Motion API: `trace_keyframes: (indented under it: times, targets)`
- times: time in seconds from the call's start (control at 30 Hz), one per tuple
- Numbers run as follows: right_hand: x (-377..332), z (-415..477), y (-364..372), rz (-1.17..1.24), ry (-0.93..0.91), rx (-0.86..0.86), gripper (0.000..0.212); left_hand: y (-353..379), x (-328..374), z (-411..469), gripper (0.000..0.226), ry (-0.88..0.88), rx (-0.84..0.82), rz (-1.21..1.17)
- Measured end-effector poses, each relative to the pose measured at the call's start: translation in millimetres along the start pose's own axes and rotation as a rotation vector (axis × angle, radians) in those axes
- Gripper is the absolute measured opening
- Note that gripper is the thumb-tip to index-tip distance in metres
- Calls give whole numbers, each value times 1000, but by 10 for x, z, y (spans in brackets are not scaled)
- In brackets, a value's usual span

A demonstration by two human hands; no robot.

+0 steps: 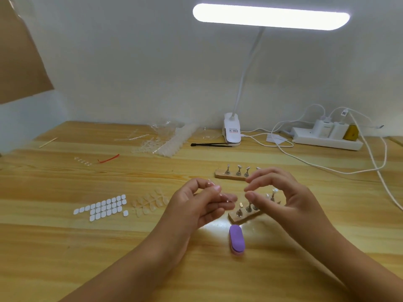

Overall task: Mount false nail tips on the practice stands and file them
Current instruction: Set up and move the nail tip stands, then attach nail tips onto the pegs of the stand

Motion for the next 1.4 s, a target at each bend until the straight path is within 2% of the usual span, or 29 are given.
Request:
trace_keyframes:
  times: [0.2, 0.3, 0.4, 0.53, 0.67, 0.73, 0.77, 0.87, 0.93, 1.07, 1.2, 1.27, 1.33, 1.4]
  targets:
    - [-74, -29, 29, -24, -8, 52, 19, 58, 115, -72, 11, 156, -12, 78]
    - [-45, -16, 24, -10, 22, 54, 21, 104, 158, -122, 10, 280, -54, 135]
    - [-27, 3, 30, 3, 7, 50, 13, 163, 153, -162, 13, 361, -114, 213]
    - [27, 15, 48, 6, -27, 45, 26, 191, 169, -156, 6, 350, -146, 297]
    - [125, 39, 0, -76, -52, 55, 34, -185, 627, -22, 11, 400, 30, 397]
    - [131, 41, -8, -136, -96, 67, 23, -570, 915, 33, 6, 424, 196, 416]
    - [142, 46, 9, -166, -108, 52, 15, -765, 1009, 52, 6, 407, 277, 440]
    - [142, 50, 87, -265, -178, 9, 28, -1145, 973, 132, 3, 264, 387, 553]
    - [142, 43, 106, -274, -201, -5, 30, -1182, 807, 201, 7, 185, 366, 645]
    - [113, 28, 118, -299, -270, 20, 52, -1069, 588, 270, 8, 86, 288, 908]
    - [114, 53, 64, -283, -257, 56, 52, -1075, 1001, 76, 25, 131, 366, 1328]
    - [105, 64, 40, -285, -245, 52, 43, -1171, 1133, -73, 39, 98, 285, 1358]
    - [112, 83, 9, -292, -237, 69, 32, -1276, 1070, -218, 61, -26, 153, 1430]
    - [131, 88, -18, -289, -233, 65, 26, -1412, 908, -334, 73, -83, 83, 1538]
Point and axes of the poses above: each hand's wrist, its own z-axis towards the middle knuckle, its own y-axis out of the palm, x = y × z, the point moved 6 cm from there along z, towards the middle knuckle, and after that the axes turned 5 degrees about -z, right-handed, at the moved point
